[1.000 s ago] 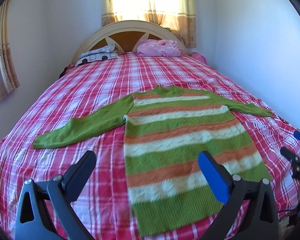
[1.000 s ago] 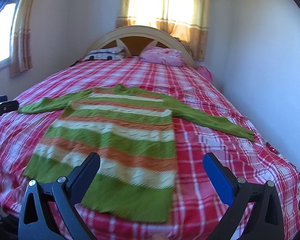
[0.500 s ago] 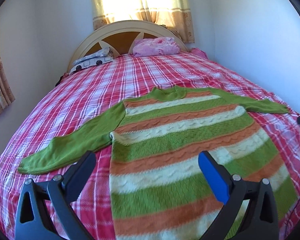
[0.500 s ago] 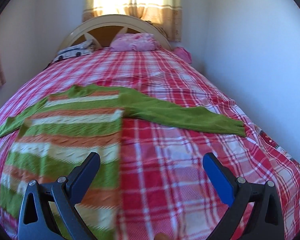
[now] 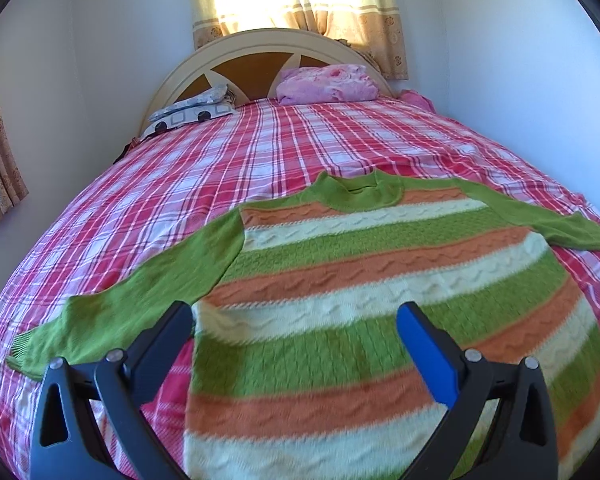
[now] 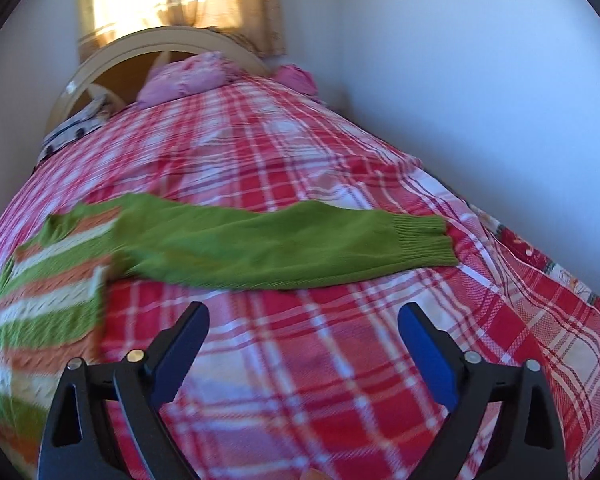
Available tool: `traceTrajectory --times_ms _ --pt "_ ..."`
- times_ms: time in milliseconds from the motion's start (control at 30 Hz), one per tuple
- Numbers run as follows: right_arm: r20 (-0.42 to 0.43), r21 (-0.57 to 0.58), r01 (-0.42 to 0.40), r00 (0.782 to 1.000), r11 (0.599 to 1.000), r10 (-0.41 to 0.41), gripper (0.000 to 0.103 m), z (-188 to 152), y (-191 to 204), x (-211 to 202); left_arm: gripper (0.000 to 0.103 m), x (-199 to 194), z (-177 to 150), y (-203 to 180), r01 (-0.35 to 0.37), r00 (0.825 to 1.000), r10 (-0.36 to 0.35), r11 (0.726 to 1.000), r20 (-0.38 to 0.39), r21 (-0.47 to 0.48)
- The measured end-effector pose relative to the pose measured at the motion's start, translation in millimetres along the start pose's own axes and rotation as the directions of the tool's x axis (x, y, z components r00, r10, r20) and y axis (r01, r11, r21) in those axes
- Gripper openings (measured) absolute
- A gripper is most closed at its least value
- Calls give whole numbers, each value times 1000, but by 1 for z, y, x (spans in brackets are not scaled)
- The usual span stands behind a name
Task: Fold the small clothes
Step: 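Move the right tool to the sweater sleeve cuff and grasp it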
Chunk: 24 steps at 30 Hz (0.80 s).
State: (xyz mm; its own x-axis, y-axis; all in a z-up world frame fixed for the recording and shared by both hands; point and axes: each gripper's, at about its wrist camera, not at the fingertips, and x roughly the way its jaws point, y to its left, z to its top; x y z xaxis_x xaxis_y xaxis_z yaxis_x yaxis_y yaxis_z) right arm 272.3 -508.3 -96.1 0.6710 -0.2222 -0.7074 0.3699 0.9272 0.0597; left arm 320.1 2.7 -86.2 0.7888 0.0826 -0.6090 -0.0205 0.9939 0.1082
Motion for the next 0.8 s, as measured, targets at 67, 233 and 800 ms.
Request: traceTrajectory --times_ms 67,233,800 --pt "-13 30 6 1000 1000 -6 89 5 -11 9 103 6 1 -1 -3 1000 3 1000 -2 -3" --pt "-61 132 -6 998 991 15 82 19 -40 33 103 28 0 3 0 1000 -1 999 -31 -43" --pt "-146 453 -3 986 891 77 71 29 -117 85 103 45 -11 4 55 997 -60 995 -58 -86"
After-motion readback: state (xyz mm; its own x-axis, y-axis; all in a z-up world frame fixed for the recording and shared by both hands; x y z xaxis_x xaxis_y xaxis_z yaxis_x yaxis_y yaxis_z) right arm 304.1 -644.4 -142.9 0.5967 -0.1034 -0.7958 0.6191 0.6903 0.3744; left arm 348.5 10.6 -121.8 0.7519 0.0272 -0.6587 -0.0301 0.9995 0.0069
